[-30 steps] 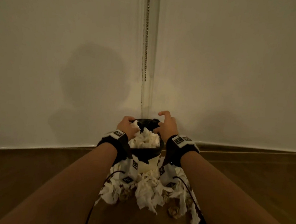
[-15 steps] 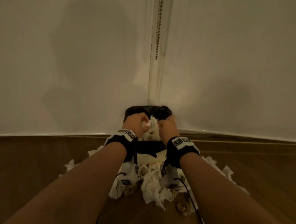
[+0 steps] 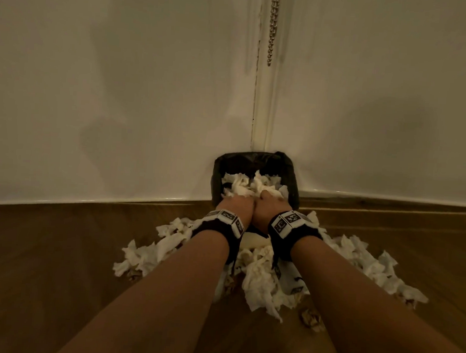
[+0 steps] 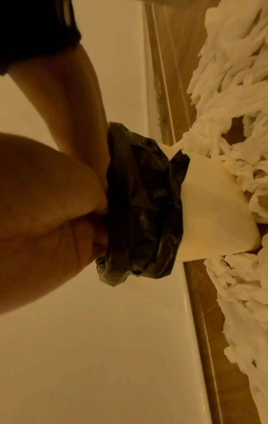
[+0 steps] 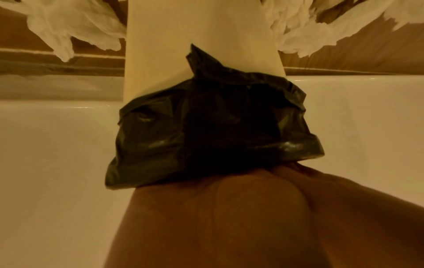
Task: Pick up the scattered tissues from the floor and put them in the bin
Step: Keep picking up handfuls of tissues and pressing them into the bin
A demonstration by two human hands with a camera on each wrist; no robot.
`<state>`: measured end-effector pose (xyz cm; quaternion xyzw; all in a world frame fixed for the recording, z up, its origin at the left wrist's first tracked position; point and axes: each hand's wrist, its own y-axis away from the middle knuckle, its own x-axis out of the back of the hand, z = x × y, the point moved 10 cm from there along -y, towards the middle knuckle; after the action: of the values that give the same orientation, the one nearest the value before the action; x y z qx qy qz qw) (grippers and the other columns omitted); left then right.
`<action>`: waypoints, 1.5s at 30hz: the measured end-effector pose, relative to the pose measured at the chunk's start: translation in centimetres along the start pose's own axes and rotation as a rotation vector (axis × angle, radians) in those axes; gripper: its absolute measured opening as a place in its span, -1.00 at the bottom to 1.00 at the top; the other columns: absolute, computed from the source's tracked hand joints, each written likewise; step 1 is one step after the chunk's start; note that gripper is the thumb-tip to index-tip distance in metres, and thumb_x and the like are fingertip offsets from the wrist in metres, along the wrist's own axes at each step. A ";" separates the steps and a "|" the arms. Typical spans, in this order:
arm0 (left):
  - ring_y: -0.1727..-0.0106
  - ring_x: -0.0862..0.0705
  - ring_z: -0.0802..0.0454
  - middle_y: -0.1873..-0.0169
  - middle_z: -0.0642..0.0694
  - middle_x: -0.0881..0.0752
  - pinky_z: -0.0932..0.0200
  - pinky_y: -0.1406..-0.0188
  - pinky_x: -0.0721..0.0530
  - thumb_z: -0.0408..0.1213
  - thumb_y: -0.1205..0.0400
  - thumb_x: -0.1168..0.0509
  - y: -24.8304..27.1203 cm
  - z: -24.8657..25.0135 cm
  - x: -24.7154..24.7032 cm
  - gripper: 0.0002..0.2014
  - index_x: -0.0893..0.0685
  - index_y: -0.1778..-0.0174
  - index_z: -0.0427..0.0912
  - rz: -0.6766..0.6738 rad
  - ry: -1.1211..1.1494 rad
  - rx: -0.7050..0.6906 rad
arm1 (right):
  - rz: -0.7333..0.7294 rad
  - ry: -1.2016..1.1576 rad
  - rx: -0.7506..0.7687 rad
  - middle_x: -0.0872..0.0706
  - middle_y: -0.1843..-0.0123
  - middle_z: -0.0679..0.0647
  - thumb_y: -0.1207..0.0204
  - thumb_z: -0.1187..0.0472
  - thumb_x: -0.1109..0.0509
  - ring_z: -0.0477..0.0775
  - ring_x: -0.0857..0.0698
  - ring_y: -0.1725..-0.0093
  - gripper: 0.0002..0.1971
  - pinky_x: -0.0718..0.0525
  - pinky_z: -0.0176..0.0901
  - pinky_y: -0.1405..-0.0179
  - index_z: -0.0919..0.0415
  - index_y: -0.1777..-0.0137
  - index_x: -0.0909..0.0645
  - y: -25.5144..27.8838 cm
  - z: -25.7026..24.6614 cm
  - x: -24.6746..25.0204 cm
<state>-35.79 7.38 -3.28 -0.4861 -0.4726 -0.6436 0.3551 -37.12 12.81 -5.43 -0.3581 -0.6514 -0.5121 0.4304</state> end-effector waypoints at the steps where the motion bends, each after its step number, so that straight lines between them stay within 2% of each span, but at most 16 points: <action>1: -0.24 -0.61 -0.19 -0.25 -0.22 -0.62 -0.02 -0.25 -0.52 -0.32 -0.70 -0.07 0.1 0.0 -0.2 -0.69 -0.44 -0.36 -0.22 0.001 0.007 -0.006 | 0.014 0.048 0.017 -0.35 -0.52 0.16 -0.62 -0.13 -0.07 0.26 -0.33 -0.52 -0.44 -0.28 0.17 -0.48 0.07 -0.57 -0.27 -0.1 -0.1 0.0; 4: -0.22 -0.62 -0.18 -0.17 -0.18 -0.67 -0.08 -0.37 -0.37 -0.28 -0.66 -0.07 0.1 -0.1 0.0 -0.63 -0.34 -0.41 -0.14 0.020 -0.026 -0.024 | 0.054 0.055 0.035 -0.37 -0.57 0.13 -0.64 -0.12 0.00 0.19 -0.30 -0.57 -0.45 -0.17 0.21 -0.53 0.07 -0.59 -0.23 -0.8 -0.3 0.0; 9: -0.18 -0.58 -0.22 -0.04 -0.12 -0.67 -0.29 -0.50 -0.08 -0.14 -0.63 -0.04 -0.3 -1.6 -0.4 -0.61 -0.34 -0.39 0.02 -0.029 -0.049 0.068 | 0.043 -0.040 -0.013 -0.17 -0.67 0.08 -0.64 -0.14 0.06 0.17 -0.11 -0.66 -0.41 0.06 0.26 -0.59 0.00 -0.65 -0.05 -1.5 0.4 -0.4; 13: -0.06 -0.63 -0.21 0.08 -0.08 -0.64 -0.23 -0.43 -0.20 -0.21 -0.65 -0.03 0.2 -1.6 -0.4 -0.63 -0.31 -0.40 -0.03 -0.080 0.032 0.073 | -0.039 -0.096 0.027 -0.42 -0.54 0.23 -0.70 0.10 -0.03 0.27 -0.45 -0.48 -0.51 -0.40 0.23 -0.45 0.16 -0.61 -0.18 0.3 -0.5 0.3; 18: -0.33 -0.54 -0.19 -0.39 -0.17 -0.49 -0.07 -0.25 -0.49 -0.24 -0.67 -0.09 2.4 -1.9 3.9 -0.59 -0.34 -0.47 -0.06 0.057 0.096 0.116 | 0.111 -0.203 0.017 -0.50 -0.44 0.34 -0.69 0.23 -0.03 0.30 -0.53 -0.37 -0.58 -0.50 -0.01 -0.31 0.39 -0.48 -0.40 3.7 0.1 5.4; 21: -0.13 -0.62 -0.16 -0.21 -0.14 -0.58 0.02 -0.06 -0.49 -0.26 -0.68 -0.05 5.5 -1.1 7.3 -0.74 -0.51 -0.25 -0.08 0.327 0.168 0.074 | 0.292 -0.256 -0.021 -0.69 -0.21 0.24 -0.66 0.22 -0.07 0.22 -0.67 -0.15 -0.64 -0.60 -0.07 -0.11 0.33 -0.23 -0.64 6.6 2.3 8.1; 23: 0.01 -0.65 -0.16 -0.06 -0.15 -0.64 0.06 0.10 -0.49 -0.22 -0.68 -0.05 7.5 0.4 7.8 -0.78 -0.54 -0.14 -0.11 0.406 0.186 0.034 | 0.354 -0.295 -0.057 -0.73 -0.10 0.25 -0.64 0.22 -0.11 0.23 -0.69 -0.06 -0.67 -0.64 -0.04 -0.04 0.35 -0.09 -0.68 8.4 4.0 9.0; 26: 0.10 -0.67 -0.14 0.06 -0.13 -0.71 0.09 0.19 -0.54 -0.14 -0.67 -0.08 8.9 3.3 5.1 -0.80 -0.56 -0.09 -0.08 0.310 0.159 -0.008 | 0.353 -0.353 -0.150 -0.74 0.00 0.24 -0.63 0.20 -0.18 0.24 -0.70 0.00 -0.70 -0.61 -0.09 0.09 0.37 -0.01 -0.70 10.3 6.7 8.5; 30: -0.07 -0.66 -0.08 -0.10 -0.08 -0.69 0.07 0.00 -0.60 -0.13 -0.68 -0.09 9.2 6.2 -1.9 -0.77 -0.56 -0.19 -0.02 0.077 0.132 -0.021 | 0.253 -0.440 -0.251 -0.72 0.08 0.24 -0.61 0.23 -0.22 0.21 -0.70 0.09 -0.78 -0.67 -0.11 0.10 0.33 0.13 -0.63 11.9 9.4 4.6; 33: -0.18 -0.61 -0.11 -0.20 -0.11 -0.64 0.02 -0.13 -0.62 -0.19 -0.69 -0.08 9.4 7.2 -6.9 -0.74 -0.57 -0.23 -0.04 -0.067 0.145 0.017 | 0.106 -0.477 -0.318 -0.74 -0.15 0.26 -0.64 0.24 -0.20 0.24 -0.73 -0.12 -0.75 -0.71 0.05 -0.15 0.33 -0.11 -0.67 12.9 11.1 -0.9; 35: -0.22 -0.58 -0.12 -0.25 -0.13 -0.60 0.00 -0.17 -0.61 -0.24 -0.70 -0.07 9.5 8.0 -9.9 -0.74 -0.55 -0.26 -0.05 -0.154 0.107 0.019 | 0.025 -0.400 -0.327 -0.65 -0.32 0.21 -0.63 0.23 -0.20 0.23 -0.63 -0.32 -0.81 -0.65 0.00 -0.21 0.01 0.04 -0.65 13.8 11.8 -4.8; 37: -0.28 -0.54 -0.13 -0.30 -0.14 -0.53 0.00 -0.18 -0.58 -0.27 -0.71 -0.06 9.6 8.5 -12.3 -0.72 -0.53 -0.30 -0.05 -0.203 0.045 0.024 | -0.012 -0.366 -0.386 -0.70 -0.09 0.18 -0.62 0.22 -0.21 0.23 -0.66 -0.20 -0.63 -0.59 -0.13 0.06 -0.11 0.41 -0.32 14.6 13.2 -8.3; 39: -0.36 -0.46 -0.15 -0.36 -0.15 -0.46 -0.02 -0.26 -0.54 -0.26 -0.72 -0.09 9.6 8.5 -14.2 -0.71 -0.51 -0.35 -0.04 -0.235 0.011 0.045 | -0.099 -0.388 -0.434 -0.56 0.30 0.11 -0.63 0.23 -0.19 0.14 -0.62 0.26 -0.62 -0.54 -0.18 0.26 0.09 0.46 -0.35 14.9 14.1 -11.7; 41: -0.43 -0.35 -0.18 -0.40 -0.15 -0.40 -0.08 -0.36 -0.48 -0.25 -0.71 -0.12 9.4 8.4 -15.5 -0.69 -0.47 -0.38 -0.01 -0.253 0.010 0.072 | -0.194 -0.399 -0.445 -0.62 0.22 0.15 -0.61 0.26 -0.23 0.11 -0.60 0.29 -0.79 -0.66 -0.12 0.10 0.28 0.24 -0.58 15.0 13.8 -13.9; 43: -0.49 -0.27 -0.21 -0.44 -0.13 -0.34 -0.13 -0.41 -0.43 -0.26 -0.69 -0.16 9.1 8.5 -16.3 -0.66 -0.45 -0.40 0.01 -0.241 0.029 0.093 | -0.207 -0.396 -0.406 -0.71 -0.12 0.20 -0.58 0.23 -0.30 0.22 -0.69 -0.04 -0.75 -0.68 0.03 -0.18 0.24 -0.21 -0.65 14.4 13.3 -15.1; 45: -0.54 -0.17 -0.25 -0.52 -0.11 -0.23 -0.17 -0.46 -0.37 -0.23 -0.67 -0.20 8.9 8.5 -17.0 -0.63 -0.43 -0.42 0.07 -0.232 0.066 0.114 | -0.222 -0.418 -0.405 -0.72 -0.16 0.17 -0.60 0.21 -0.27 0.23 -0.67 -0.13 -0.74 -0.61 0.07 -0.29 0.18 -0.22 -0.68 14.2 12.8 -16.0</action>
<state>-20.46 12.75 -16.54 -0.3858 -0.5494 -0.6683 0.3206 -20.79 28.01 -16.56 -0.4606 -0.6456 -0.5907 0.1484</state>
